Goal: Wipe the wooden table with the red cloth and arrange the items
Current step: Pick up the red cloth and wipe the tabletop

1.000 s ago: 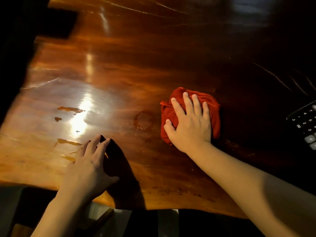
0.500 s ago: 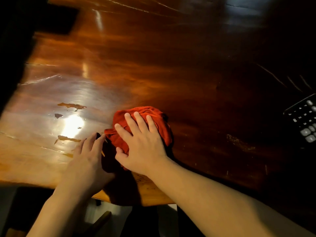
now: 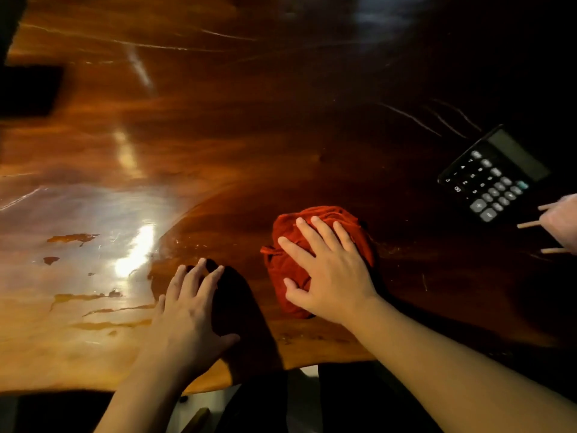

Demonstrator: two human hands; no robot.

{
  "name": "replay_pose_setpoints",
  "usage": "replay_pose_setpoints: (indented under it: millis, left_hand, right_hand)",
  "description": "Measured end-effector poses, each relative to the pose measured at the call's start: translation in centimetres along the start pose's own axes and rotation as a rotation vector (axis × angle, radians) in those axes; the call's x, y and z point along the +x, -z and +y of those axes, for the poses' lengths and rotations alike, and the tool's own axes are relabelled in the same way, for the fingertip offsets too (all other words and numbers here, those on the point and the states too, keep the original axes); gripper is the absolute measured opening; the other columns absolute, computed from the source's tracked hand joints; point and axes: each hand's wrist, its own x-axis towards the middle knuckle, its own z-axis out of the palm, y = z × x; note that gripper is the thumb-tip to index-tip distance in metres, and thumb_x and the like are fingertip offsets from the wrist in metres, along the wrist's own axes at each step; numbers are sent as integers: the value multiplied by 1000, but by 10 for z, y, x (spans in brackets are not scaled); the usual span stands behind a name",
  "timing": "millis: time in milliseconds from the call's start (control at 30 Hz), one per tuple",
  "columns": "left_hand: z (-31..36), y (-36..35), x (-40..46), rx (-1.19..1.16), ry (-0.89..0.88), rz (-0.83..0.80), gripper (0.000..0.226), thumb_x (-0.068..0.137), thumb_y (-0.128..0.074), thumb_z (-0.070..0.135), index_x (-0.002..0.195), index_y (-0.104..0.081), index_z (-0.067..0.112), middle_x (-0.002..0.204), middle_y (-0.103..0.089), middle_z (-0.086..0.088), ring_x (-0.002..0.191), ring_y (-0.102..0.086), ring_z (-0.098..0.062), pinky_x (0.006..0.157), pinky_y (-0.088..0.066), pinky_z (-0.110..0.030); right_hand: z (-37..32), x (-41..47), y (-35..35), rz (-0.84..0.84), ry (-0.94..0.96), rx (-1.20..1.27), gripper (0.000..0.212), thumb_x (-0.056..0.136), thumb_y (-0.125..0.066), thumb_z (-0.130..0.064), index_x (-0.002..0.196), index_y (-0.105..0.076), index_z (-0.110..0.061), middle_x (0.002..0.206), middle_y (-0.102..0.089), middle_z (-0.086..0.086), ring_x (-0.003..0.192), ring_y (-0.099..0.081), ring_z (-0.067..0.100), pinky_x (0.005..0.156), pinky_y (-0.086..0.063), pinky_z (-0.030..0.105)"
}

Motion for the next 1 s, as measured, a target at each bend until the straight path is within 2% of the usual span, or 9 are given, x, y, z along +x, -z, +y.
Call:
replay_pose_setpoints:
  millis: [133,233,400,600,767,1000]
  left_hand:
    - [18,-5,5,3,-29,-28,115,71,-75,63,155,-1,39,165,10,7,151,13,-22,120,-15,-51]
    - [22,-5,6,-10,-46,-18,105,75,-77,53,155,-11,35,166,4,0,151,6,-26,117,-23,-50]
    - [16,-8,4,-48,-57,36,95,75,-82,37,153,-29,26,164,-12,-7,151,-3,-31,117,-22,-52]
    - [-2,-14,-11,-97,-21,98,91,75,-83,32,150,-32,28,162,-20,-5,150,-9,-31,116,-24,-54]
    - [-23,-20,-28,-128,39,105,90,75,-83,33,150,-34,25,161,-25,-9,150,-12,-34,117,-22,-53]
    - [-42,-24,-48,-186,57,147,85,71,-86,26,145,-44,19,155,-36,-11,143,-30,-35,111,-34,-53]
  right_hand:
    - [59,-41,10,18,-161,-39,73,85,-50,-64,152,-36,-40,165,-29,5,153,-20,27,123,-14,54]
    - [86,-63,15,48,-246,-64,73,85,-50,-63,153,-36,-39,165,-30,6,153,-21,29,124,-13,52]
    - [78,-61,12,70,-337,-76,72,87,-46,-61,154,-37,-37,164,-32,10,152,-23,32,123,-16,55]
    - [48,-49,5,82,-447,-60,72,88,-39,-61,155,-34,-36,166,-26,12,153,-18,34,123,-15,58]
    - [12,-32,0,60,-373,-53,72,87,-40,-61,155,-33,-37,167,-25,11,154,-16,34,123,-12,57]
    - [-54,-5,-15,40,-176,-43,73,84,-46,-62,153,-39,-37,165,-30,11,152,-21,35,122,-13,58]
